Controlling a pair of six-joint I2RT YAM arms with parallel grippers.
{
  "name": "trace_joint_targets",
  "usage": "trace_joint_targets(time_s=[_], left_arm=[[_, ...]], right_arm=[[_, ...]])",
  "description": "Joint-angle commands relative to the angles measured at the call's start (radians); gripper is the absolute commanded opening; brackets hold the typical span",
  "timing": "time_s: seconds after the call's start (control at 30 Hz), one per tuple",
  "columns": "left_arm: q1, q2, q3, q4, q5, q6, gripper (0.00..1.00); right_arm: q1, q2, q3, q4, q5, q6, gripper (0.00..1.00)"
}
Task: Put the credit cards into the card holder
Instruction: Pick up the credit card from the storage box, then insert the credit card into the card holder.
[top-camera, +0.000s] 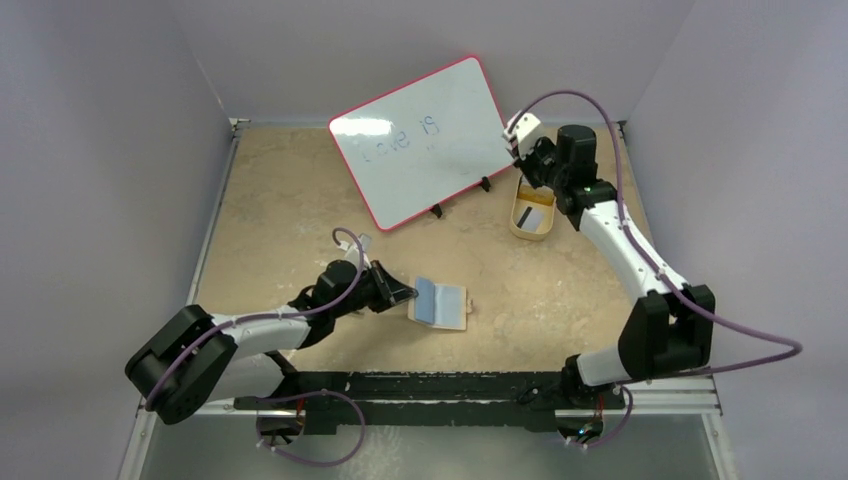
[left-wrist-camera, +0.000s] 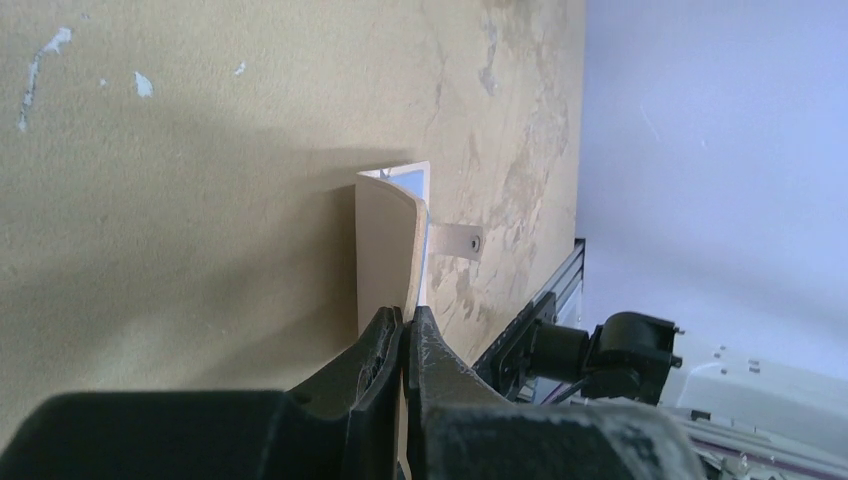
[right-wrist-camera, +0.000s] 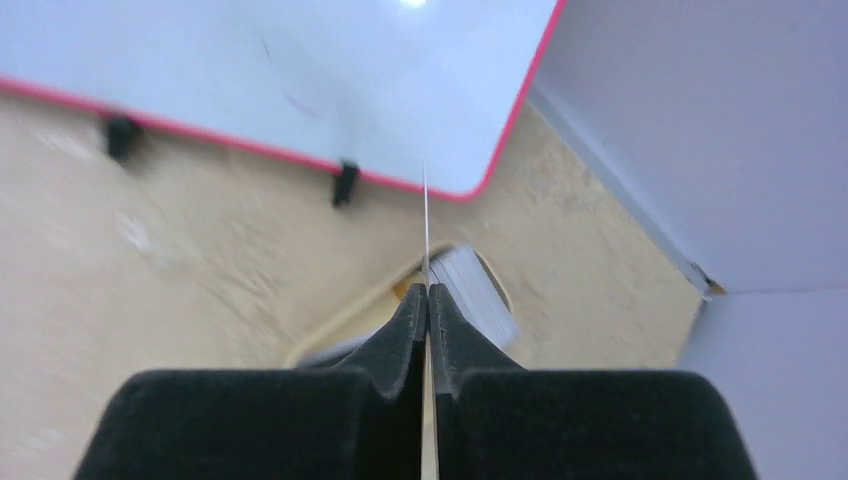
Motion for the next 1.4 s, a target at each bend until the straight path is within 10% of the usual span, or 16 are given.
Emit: trace_joint_targets(time_s=[0.0, 0.43, 0.77, 1.0, 1.37], left_arm=[[-0.005, 0.018, 0.039, 0.115, -0.08, -0.055, 0.0], [-0.004, 0.033, 0.054, -0.067, -0.182, 0.03, 0.19], [-0.005, -0.024, 0.077, -0.236, -0.245, 0.11, 0.24], [-0.003, 0.002, 0.067, -0.229, -0.228, 0.11, 0.0], [-0.006, 0.042, 0.077, -0.261, -0.267, 0.135, 0.0]], right_arm=[[0.026, -0.086, 0.059, 0.115, -0.126, 0.504, 0.0], [0.192, -0.157, -0.279, 0.308, -0.23, 1.322, 0.0], [0.388, -0.185, -0.59, 0.493, -0.245, 1.506, 0.0], [0.397, -0.159, -0.653, 0.549, -0.245, 1.522, 0.0], [0.397, -0.058, -0.668, 0.593, -0.236, 1.512, 0.0]])
